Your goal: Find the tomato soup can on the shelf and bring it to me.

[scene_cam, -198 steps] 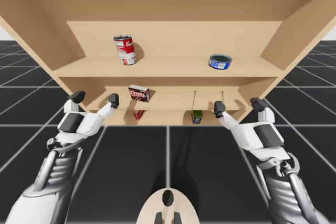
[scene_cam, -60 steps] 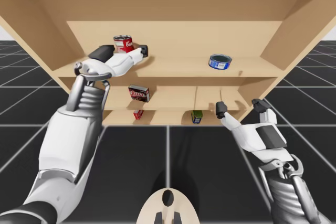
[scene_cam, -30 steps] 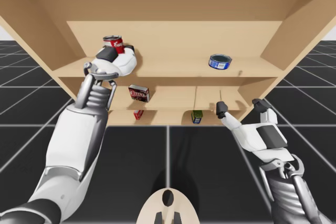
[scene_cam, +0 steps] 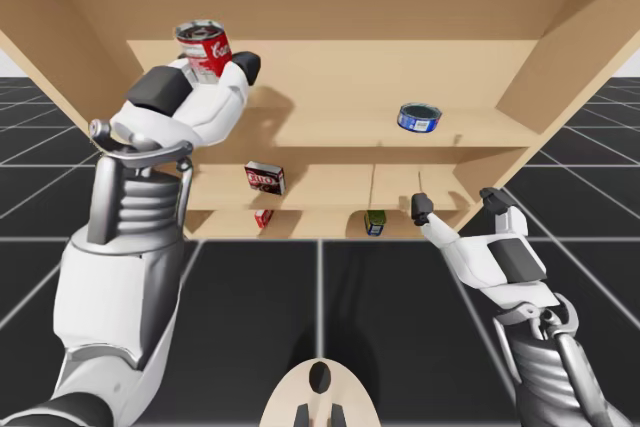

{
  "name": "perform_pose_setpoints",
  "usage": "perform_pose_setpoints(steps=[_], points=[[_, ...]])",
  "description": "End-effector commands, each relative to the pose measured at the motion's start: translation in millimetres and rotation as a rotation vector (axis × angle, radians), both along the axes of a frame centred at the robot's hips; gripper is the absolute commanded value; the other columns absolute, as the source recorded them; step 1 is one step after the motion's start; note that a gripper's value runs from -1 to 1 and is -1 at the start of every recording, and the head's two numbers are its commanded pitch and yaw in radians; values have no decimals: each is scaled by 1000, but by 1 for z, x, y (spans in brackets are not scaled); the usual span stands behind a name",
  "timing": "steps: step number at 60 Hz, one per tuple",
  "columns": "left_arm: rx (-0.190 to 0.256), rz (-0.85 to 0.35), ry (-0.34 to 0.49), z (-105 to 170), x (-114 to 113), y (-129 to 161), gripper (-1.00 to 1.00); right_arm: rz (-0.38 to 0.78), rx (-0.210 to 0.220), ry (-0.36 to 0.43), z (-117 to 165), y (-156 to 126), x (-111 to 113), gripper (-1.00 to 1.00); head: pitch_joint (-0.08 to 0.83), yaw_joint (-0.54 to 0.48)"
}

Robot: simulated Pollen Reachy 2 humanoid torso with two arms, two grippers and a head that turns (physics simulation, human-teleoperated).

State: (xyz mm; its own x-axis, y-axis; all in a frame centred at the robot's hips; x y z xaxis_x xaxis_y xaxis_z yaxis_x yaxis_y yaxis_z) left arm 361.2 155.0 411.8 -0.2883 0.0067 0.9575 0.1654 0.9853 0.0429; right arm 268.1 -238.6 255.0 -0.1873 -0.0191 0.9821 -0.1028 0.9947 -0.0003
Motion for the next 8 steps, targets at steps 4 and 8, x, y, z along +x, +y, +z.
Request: perform_pose_setpoints(steps=[4,8], points=[[53,44,140,16,-54,6,1000,4,12,6,0,1,-1,-1000,167,214],[60,35,131,9,-75,12,1000,11,15,12,1,1,-1,-1000,170,213]])
